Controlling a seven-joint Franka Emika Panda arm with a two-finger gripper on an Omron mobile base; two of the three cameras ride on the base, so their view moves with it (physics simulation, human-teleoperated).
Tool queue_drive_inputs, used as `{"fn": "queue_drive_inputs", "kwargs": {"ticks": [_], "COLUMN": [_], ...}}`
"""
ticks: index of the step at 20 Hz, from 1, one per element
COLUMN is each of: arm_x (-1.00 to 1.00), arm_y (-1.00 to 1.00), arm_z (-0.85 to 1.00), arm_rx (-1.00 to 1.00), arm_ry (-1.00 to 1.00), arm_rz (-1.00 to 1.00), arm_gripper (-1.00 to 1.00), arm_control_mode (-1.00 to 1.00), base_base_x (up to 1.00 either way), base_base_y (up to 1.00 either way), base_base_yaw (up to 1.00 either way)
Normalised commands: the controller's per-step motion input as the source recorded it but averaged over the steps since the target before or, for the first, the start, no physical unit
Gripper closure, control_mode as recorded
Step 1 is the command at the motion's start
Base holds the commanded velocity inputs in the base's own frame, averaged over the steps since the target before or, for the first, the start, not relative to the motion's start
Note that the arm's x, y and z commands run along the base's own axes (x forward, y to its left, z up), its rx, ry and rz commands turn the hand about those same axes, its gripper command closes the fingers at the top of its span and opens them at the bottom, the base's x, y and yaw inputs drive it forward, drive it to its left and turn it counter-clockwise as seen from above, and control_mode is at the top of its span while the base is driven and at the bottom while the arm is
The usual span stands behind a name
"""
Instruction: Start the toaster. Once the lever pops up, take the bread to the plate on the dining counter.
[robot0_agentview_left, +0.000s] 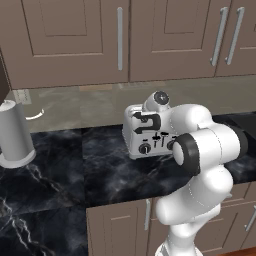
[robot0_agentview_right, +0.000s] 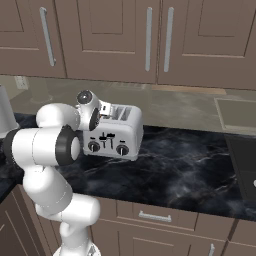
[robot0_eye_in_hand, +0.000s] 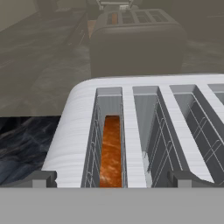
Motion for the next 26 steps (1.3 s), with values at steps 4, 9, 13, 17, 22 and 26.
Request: {"fn": "queue_drive_inputs", "kwargs": {"ticks": [4, 9, 13, 17, 22, 26], "arm_x": [0.0, 0.0, 0.0, 0.0, 0.0, 0.0], "arm_y": [0.0, 0.0, 0.0, 0.0, 0.0, 0.0], "arm_z": [0.0, 0.0, 0.0, 0.0, 0.0, 0.0], "arm_rx": [0.0, 0.0, 0.0, 0.0, 0.0, 0.0], "arm_ry": [0.0, 0.0, 0.0, 0.0, 0.0, 0.0], "arm_rz": [0.0, 0.0, 0.0, 0.0, 0.0, 0.0], "arm_gripper": [-1.0, -1.0, -1.0, -1.0, -1.0, -1.0], "arm_control_mode": [-1.0, -1.0, -1.0, -1.0, -1.0, -1.0], "base_base_x": [0.0, 0.0, 0.0, 0.0, 0.0, 0.0], "base_base_y": [0.0, 0.0, 0.0, 0.0, 0.0, 0.0], "base_base_yaw": [0.0, 0.0, 0.0, 0.0, 0.0, 0.0]}}
